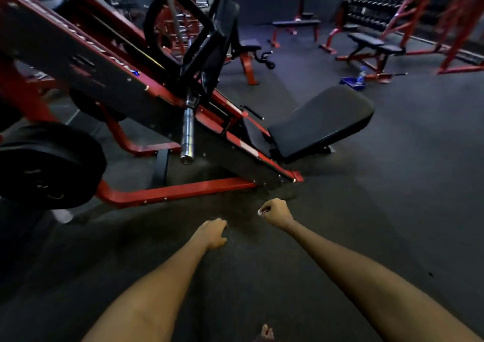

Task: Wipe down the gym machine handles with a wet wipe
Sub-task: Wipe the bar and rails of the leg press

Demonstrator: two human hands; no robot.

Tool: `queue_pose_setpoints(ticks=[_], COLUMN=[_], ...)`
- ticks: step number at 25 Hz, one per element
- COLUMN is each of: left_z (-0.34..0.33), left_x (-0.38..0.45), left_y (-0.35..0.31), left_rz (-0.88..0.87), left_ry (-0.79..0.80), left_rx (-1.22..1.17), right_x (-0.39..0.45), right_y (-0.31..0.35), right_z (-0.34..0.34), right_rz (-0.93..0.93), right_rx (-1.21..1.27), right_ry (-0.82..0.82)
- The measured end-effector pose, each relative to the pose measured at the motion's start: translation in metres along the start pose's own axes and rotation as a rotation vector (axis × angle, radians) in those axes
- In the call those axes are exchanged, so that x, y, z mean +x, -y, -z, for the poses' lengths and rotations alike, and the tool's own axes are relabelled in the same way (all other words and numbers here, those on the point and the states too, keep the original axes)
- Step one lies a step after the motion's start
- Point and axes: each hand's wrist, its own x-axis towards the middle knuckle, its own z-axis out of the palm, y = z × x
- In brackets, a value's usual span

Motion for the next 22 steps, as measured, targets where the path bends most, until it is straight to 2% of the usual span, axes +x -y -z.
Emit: queue_pose_setpoints(ticks=[15, 22], left_z=[0.061, 0.094], left_x=[0.222, 0.365], left_y=[-0.07, -0.097], left_rz=[-0.084, -0.11], left_ry=[0.122, 0.12], left_rx=[0.078, 0.079], right_x=[0.141, 0.261], right_y=[-0.113, -0.155], right_z=[0.089, 0.138], right_rz=[-0.191, -0.216], right_rx=[0.113, 0.099], right_ry=[-0.094, -0.093])
